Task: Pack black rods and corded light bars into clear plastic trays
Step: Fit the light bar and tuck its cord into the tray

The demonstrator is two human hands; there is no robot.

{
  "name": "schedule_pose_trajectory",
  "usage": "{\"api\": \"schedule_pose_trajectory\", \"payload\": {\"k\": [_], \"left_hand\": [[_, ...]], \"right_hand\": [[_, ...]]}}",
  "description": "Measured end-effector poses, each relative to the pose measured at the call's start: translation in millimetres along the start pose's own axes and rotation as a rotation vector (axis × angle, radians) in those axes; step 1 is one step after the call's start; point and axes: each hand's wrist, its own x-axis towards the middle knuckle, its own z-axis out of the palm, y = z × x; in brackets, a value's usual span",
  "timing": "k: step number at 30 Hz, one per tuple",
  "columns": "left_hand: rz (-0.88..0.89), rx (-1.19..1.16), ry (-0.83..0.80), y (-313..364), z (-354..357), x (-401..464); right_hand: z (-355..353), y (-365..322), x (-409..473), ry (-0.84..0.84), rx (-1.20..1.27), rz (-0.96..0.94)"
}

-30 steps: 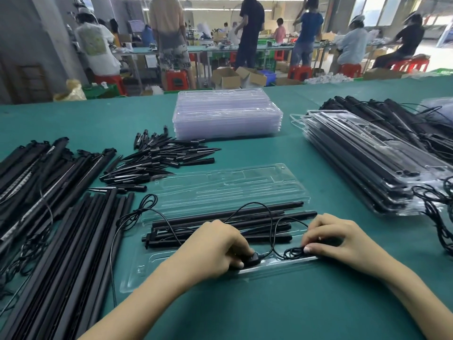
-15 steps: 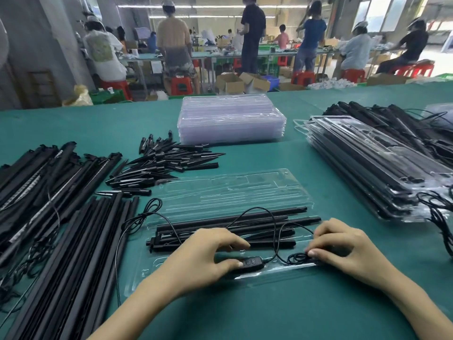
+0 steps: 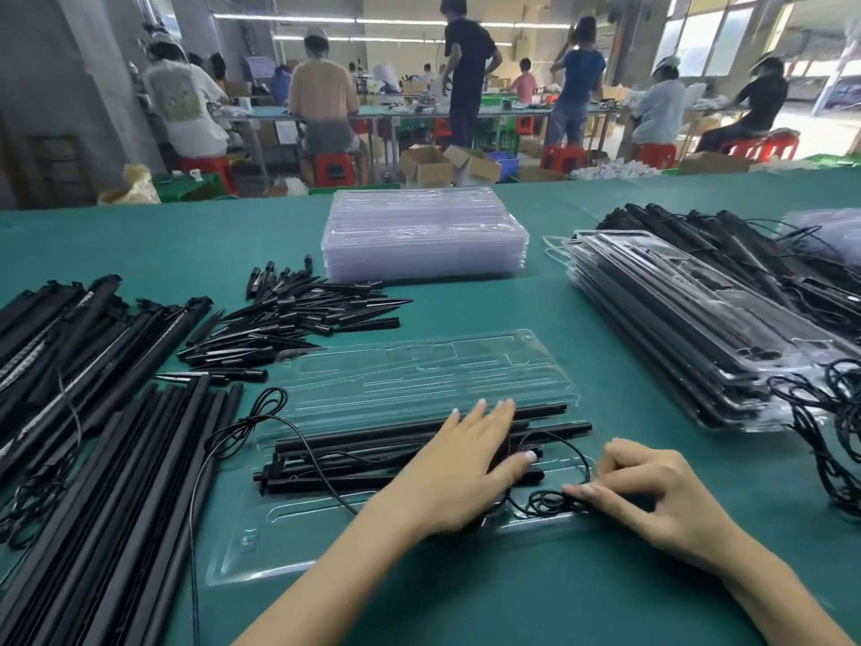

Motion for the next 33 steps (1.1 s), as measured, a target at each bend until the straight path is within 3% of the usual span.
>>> {"api": "schedule_pose_trajectory", "payload": {"k": [3,7,12,20,27,30,33], "left_hand": [[0.075,0.044,-0.015,0,12,5],[0.100,0.112,0.096,-11,11,5],[0.078,0.015,0.046,-19,-1,-3],[0.079,-0.227,-0.015,-8,1,-2],[0.109,-0.143,0.025,-6,8,-1],[0.116,-0.090,0.038,-12,11,-4],[0.101,0.000,0.071,-20,13,-10]], "right_hand": [[1,-1,1,-0.004,-0.027,0.015],[4,1,2,-0.031,-0.063,0.032],[2,7,3,-0.168,-0.025,0.197],[5,5,7,-0.128,-0.029,0.132],[4,-2,6,0.033,-0.137,0.044],[3,-3,5,-0.009,-0.176,-0.003],[-2,2,3,-0.077,-0.116,0.071]]}}
